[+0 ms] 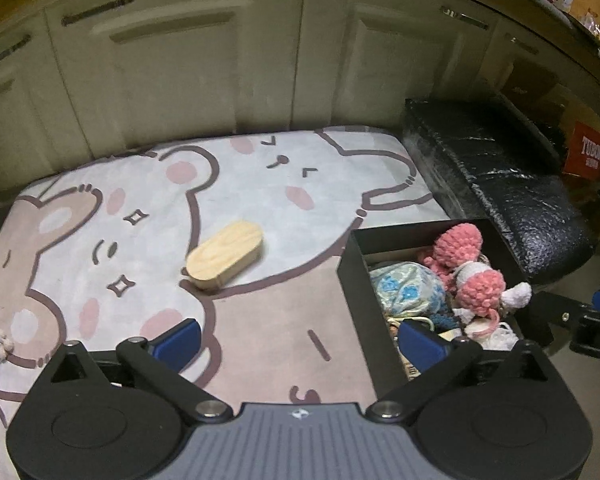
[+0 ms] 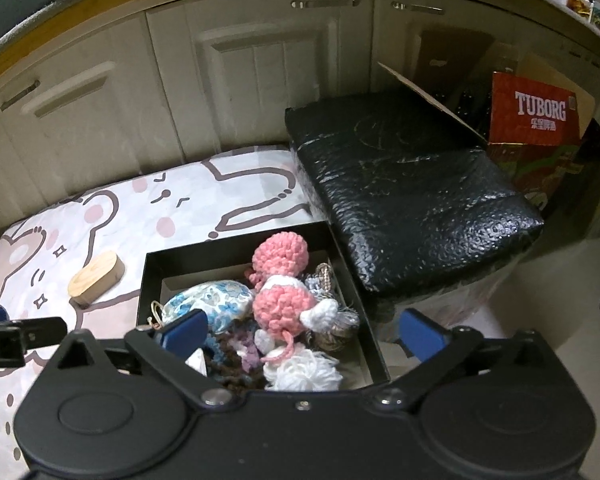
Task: Organize objects
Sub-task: 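Withdraw both tools from the black box, then move the left tool to the grey crocheted mouse while the right tool approaches the wooden block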
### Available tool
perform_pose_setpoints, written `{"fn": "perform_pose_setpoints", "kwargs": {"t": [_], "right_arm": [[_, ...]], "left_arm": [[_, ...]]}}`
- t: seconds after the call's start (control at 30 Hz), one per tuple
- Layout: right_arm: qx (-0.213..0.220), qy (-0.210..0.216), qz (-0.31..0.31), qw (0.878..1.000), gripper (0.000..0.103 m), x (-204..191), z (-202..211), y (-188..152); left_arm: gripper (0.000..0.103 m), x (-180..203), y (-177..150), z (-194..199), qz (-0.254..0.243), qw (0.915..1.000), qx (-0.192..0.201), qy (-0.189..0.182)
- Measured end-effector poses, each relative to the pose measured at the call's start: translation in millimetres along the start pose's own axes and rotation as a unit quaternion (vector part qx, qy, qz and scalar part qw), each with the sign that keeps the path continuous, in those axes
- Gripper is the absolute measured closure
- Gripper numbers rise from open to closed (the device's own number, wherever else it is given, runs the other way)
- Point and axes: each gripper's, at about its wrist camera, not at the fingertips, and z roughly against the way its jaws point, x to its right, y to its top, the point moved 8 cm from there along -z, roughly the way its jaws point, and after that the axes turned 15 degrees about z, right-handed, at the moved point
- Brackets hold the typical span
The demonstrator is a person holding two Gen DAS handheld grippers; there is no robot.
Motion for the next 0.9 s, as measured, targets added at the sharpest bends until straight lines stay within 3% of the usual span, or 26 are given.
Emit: {"fn": "perform_pose_setpoints", "kwargs": {"t": [0.33, 0.9], "right_arm": [[0.007, -0.002, 0.001, 1.0, 0.0, -10.9, -0.4, 4.3], [0.024, 0.038, 0.037, 0.998, 0.0, -82.2, -7.6, 26.3]], "left_arm": [[0.0, -23.2, 8.2, 9.0, 0.014, 0.9996, 0.021, 0.016], [0.0, -99.4, 25.9, 40.0, 0.067, 0.9937, 0.072, 0.052]]}}
